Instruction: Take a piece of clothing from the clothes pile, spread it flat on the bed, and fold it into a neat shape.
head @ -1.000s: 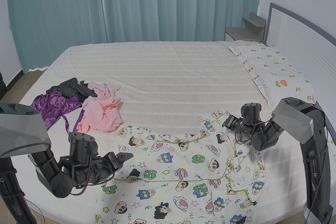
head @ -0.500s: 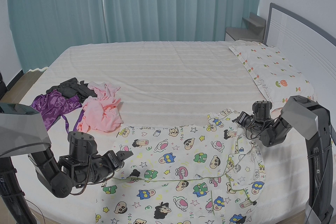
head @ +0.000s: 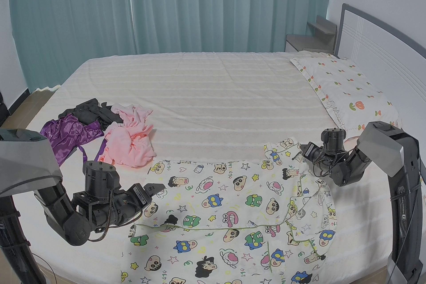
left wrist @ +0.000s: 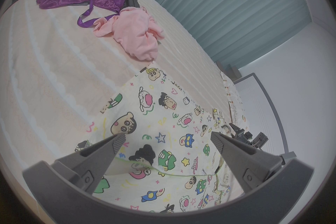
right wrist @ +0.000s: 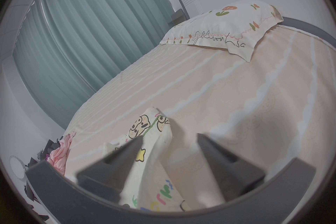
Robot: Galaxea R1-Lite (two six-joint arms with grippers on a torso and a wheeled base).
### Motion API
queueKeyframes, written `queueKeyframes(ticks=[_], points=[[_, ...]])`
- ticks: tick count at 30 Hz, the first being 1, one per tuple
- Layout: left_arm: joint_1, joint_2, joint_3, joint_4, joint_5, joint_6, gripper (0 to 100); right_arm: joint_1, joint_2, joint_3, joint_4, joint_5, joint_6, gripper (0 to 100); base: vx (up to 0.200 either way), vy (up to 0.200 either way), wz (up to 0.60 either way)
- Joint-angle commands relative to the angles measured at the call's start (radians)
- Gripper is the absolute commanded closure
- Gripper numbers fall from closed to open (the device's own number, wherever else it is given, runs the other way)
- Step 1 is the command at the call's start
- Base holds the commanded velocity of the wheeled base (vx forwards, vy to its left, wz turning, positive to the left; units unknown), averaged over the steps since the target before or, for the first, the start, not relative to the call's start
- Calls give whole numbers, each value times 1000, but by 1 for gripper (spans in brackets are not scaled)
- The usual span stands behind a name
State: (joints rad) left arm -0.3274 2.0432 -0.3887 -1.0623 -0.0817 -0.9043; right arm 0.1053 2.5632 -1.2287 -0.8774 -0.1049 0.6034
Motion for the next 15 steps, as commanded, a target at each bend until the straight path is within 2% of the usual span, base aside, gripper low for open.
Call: queueKeyframes(ticks=[1, 10, 14, 15], points=[[2, -35, -33, 4, 23, -21, 0, 2, -107, 94, -8, -1, 10, 0, 0, 0, 0], [5, -86, -104, 12, 37, -42, 0, -6, -345, 364, -61, 2, 73, 0, 0, 0, 0], [19, -52, -151, 8, 40, -33, 0, -4, -380, 471, -149, 4, 73, 0, 200, 0, 0], [22, -20, -168, 5, 40, -12, 0, -4, -379, 532, -224, 2, 70, 0, 200, 0, 0]])
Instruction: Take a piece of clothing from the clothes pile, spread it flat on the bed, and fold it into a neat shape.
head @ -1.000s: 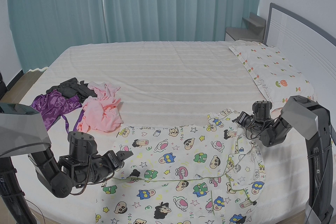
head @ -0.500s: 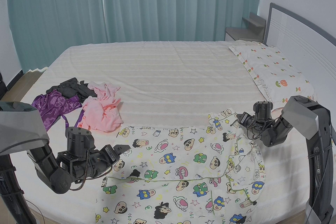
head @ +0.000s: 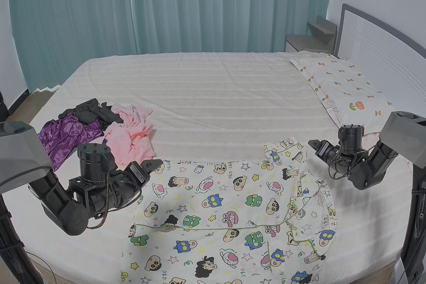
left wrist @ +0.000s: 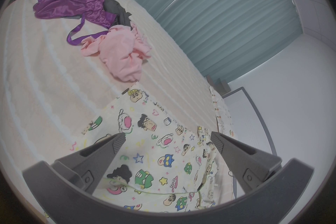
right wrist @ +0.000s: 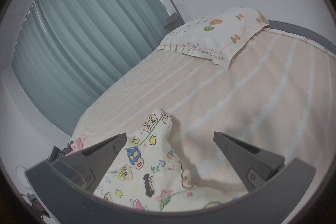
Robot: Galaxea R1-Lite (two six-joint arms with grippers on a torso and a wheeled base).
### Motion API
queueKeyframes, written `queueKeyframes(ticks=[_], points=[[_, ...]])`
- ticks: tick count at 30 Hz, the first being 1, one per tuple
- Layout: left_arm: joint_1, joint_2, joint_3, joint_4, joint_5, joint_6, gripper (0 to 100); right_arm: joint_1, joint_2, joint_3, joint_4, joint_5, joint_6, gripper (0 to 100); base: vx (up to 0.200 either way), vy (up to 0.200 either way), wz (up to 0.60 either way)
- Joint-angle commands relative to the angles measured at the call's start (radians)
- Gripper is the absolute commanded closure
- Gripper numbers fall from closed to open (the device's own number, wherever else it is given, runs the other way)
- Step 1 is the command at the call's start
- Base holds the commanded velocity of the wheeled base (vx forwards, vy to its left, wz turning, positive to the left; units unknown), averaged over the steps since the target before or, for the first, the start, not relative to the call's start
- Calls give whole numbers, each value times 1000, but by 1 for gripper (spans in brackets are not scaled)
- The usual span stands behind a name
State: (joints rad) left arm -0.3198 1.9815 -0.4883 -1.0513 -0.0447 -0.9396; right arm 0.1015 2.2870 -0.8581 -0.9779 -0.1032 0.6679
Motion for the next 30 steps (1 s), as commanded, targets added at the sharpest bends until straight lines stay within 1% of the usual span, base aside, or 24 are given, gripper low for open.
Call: queueKeyframes(ticks=[1, 3, 4, 5, 9, 14, 16, 19, 21, 22, 23, 24, 25, 28, 30], points=[[16, 54, -70, -6, 3, 39, 0, 0, -98, 185, -157, 0, 4, 0, 200, 0, 0], [16, 59, -70, -7, 3, 47, 0, 0, -98, 197, -174, 2, 6, 0, 0, 0, 0], [16, 88, -64, -4, 0, 82, 0, 0, -84, 246, -231, 8, 4, 0, 0, 0, 0], [16, 100, -64, -1, 0, 90, 0, 0, -77, 258, -243, 7, 4, 0, 0, 0, 0], [16, 148, -70, 0, -3, 113, 0, 4, -58, 264, -252, 8, 4, 0, 0, 0, 0], [42, 257, -127, 2, -6, 199, 0, 15, -47, 283, -252, 10, 6, 0, 0, 0, 0], [59, 293, -170, 11, -6, 223, 0, 27, -49, 295, -255, 10, 7, 0, 0, 0, 0], [84, 339, -262, 68, -6, 255, 0, 40, -49, 307, -268, 10, 7, 0, 0, 0, 0], [110, 376, -371, 166, -6, 294, 0, 52, -50, 323, -285, 10, 7, 0, 0, 0, 0], [111, 378, -378, 172, -6, 294, 0, 52, -49, 324, -286, 10, 7, 0, 0, 0, 0], [123, 395, -431, 218, -6, 306, 0, 55, -49, 333, -292, 10, 7, 0, 0, 0, 0], [123, 395, -431, 218, -6, 306, 0, 55, -49, 333, -292, 10, 7, 0, 0, 0, 0], [145, 438, -533, 297, -6, 335, 0, 69, -46, 355, -312, 10, 10, 0, 0, 0, 0], [171, 488, -602, 315, -6, 400, 0, 81, -44, 393, -357, 11, 19, 0, 0, 0, 0], [173, 499, -616, 315, -6, 410, 0, 81, -43, 404, -375, 11, 21, 0, 0, 0, 0]])
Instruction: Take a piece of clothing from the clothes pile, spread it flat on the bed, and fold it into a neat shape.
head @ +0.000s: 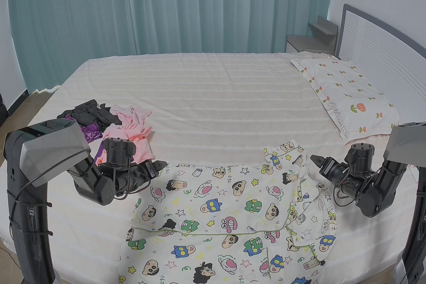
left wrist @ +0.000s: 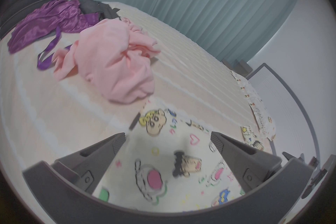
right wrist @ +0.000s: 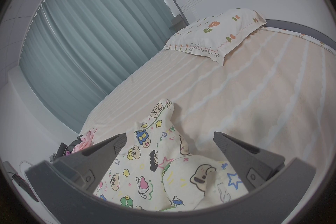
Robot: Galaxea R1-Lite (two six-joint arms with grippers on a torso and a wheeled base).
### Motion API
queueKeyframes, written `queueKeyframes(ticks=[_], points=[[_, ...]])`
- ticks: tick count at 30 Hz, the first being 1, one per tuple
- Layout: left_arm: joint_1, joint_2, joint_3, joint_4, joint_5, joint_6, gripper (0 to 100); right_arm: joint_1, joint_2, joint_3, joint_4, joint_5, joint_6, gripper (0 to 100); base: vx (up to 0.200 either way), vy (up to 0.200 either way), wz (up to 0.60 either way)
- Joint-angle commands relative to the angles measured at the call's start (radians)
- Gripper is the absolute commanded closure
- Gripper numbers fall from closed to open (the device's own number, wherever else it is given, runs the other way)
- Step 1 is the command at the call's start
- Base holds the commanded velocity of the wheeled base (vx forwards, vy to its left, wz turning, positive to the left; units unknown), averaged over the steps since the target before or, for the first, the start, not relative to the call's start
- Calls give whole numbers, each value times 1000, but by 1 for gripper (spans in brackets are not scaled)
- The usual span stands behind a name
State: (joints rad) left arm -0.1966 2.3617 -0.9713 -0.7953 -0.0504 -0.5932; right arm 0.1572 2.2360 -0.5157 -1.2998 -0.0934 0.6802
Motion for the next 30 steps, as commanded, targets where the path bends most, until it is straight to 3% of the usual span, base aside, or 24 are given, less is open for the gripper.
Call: queueKeyframes(ticks=[1, 7, 16, 17, 30], points=[[52, 146, -161, 59, 0, 76, 0, 25, 8, 83, -93, 1, 7, 0, 0, 0, 0], [51, 191, -198, 57, 1, 127, 0, 35, 5, 94, -113, 1, 7, 0, 0, 0, 0], [36, 197, -219, 56, 0, 124, 0, 36, 10, 95, -113, 3, 9, 0, 0, 0, 0], [32, 199, -219, 56, 0, 124, 100, 36, 10, 95, -113, 3, 9, 0, 0, 0, 0], [49, 200, -236, 56, 24, 122, 100, 39, 25, 95, -113, 3, 10, 0, 0, 0, 0]])
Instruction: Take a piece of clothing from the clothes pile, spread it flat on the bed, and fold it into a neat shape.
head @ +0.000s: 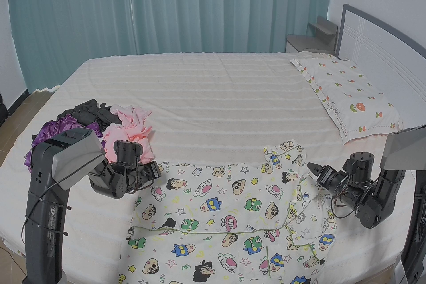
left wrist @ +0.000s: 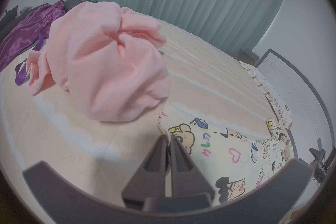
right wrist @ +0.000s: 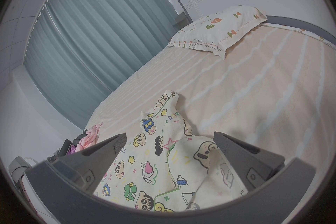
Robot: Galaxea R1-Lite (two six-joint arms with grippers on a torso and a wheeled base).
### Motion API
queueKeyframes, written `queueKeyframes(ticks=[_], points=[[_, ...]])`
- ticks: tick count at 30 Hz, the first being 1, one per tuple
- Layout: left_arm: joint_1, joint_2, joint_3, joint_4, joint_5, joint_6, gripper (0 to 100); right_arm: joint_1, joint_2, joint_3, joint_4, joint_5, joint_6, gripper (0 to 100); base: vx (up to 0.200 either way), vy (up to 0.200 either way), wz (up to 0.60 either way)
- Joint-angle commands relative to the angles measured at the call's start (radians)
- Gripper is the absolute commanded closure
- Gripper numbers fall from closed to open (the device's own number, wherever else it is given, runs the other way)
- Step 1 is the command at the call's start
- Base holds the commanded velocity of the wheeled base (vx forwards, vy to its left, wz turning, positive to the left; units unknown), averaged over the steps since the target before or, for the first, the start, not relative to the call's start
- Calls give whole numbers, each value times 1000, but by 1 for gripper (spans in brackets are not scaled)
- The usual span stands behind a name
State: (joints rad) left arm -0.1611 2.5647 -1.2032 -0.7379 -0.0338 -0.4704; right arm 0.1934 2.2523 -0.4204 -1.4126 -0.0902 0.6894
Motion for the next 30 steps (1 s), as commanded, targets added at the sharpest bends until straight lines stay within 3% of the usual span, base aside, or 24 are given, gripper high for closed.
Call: queueKeyframes(ticks=[1, 5, 18, 27, 28, 30], points=[[17, -3, -6, -3, 20, -1, 100, 3, 9, 0, 0, 0, 1, 0, 0, 0, 0], [32, 5, -22, -34, 68, -1, 100, 3, 9, 0, 0, 0, 1, 0, 0, 0, 0], [44, 8, -30, -64, 101, -4, 100, 3, 6, 0, -2, 0, 1, 0, 0, 0, 0], [46, -170, 175, -67, 58, -103, 100, 4, -37, 37, 1, 7, -5, 0, 0, 0, 0], [43, -270, 298, -71, 14, -129, 100, 18, -54, 40, 14, 12, -10, 0, 0, 0, 0], [37, -333, 395, -84, -14, -148, 100, 24, -60, 54, 15, 10, -17, 0, 0, 0, 0]])
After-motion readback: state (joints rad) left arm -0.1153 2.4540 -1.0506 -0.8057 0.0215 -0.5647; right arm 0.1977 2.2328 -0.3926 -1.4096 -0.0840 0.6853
